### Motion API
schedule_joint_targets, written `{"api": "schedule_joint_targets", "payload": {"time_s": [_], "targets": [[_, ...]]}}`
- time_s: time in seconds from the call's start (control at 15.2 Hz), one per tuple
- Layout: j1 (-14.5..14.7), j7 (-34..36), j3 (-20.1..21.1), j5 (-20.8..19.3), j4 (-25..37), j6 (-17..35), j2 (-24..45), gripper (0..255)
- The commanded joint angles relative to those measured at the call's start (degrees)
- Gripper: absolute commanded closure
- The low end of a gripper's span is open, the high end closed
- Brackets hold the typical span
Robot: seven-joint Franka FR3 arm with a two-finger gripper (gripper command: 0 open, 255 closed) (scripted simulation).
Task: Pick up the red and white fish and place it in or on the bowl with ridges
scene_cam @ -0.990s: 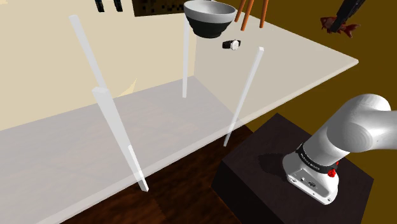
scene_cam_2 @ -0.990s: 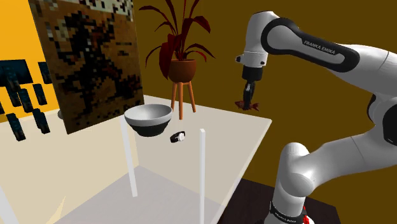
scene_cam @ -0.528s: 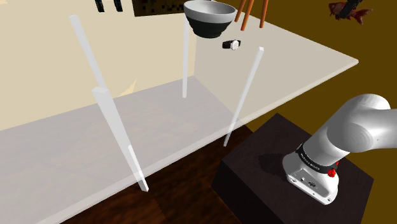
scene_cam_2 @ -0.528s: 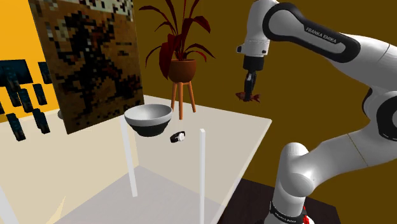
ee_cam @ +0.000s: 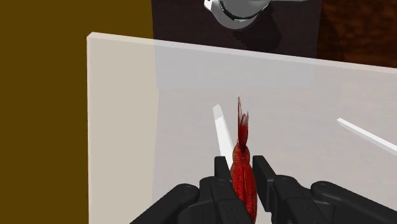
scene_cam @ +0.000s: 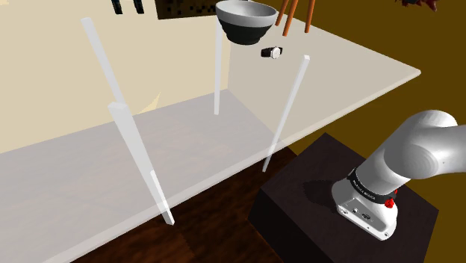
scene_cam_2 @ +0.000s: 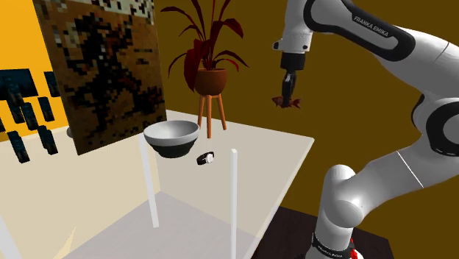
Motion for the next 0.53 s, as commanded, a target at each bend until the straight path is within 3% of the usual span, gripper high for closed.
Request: {"api": "schedule_joint_targets", "payload": {"time_s": [0.0,0.46], "targets": [[0.2,1.1,0.9,0.9,1.4,1.2,2.6,255],[1.1,6.2,4.9,4.1,7.4,6.1,13.9,255]]}}
